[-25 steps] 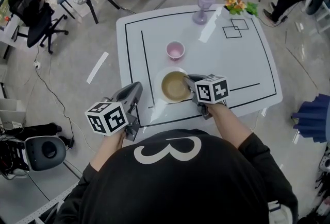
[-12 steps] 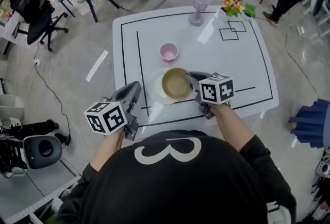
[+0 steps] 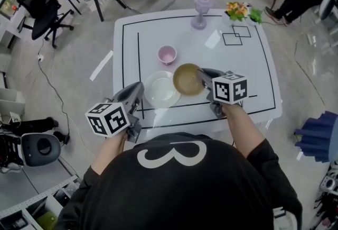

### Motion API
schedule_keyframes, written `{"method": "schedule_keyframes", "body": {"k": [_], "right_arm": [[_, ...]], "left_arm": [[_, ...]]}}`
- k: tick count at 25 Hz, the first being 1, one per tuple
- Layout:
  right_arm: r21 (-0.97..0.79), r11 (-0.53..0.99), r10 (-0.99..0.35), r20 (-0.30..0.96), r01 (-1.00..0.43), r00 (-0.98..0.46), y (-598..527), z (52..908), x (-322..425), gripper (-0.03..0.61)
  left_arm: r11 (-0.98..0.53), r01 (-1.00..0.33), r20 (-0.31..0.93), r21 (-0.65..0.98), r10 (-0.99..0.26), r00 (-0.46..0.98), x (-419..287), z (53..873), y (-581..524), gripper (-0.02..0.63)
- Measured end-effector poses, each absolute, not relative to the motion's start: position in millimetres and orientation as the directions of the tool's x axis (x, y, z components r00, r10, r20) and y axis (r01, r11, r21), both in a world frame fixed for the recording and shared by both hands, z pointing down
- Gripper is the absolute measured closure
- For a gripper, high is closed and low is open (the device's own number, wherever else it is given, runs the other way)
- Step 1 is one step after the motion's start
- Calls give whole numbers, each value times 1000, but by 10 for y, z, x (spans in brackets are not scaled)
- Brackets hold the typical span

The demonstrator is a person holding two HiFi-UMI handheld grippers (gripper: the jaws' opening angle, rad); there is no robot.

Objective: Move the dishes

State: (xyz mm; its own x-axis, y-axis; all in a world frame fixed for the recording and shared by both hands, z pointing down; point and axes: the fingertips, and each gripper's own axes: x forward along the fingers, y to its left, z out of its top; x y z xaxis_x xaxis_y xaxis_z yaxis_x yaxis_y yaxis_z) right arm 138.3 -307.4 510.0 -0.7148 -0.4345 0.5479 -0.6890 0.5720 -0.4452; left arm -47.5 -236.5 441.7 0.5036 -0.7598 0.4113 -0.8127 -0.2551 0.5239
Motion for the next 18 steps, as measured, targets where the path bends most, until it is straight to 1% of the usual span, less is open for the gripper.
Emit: {"method": "schedule_keyframes", "body": {"k": [7, 18], "right_arm": [[-414, 562, -448, 576, -716, -684, -3244, 5234, 1699, 551], [-392, 535, -469, 600, -749, -648, -3542, 5444, 1939, 551]], "left_arm": [[-217, -823, 417, 524, -778, 470, -362, 4473, -2306, 611], [-191, -833, 424, 519, -789, 445, -182, 4567, -2249, 611]]}}
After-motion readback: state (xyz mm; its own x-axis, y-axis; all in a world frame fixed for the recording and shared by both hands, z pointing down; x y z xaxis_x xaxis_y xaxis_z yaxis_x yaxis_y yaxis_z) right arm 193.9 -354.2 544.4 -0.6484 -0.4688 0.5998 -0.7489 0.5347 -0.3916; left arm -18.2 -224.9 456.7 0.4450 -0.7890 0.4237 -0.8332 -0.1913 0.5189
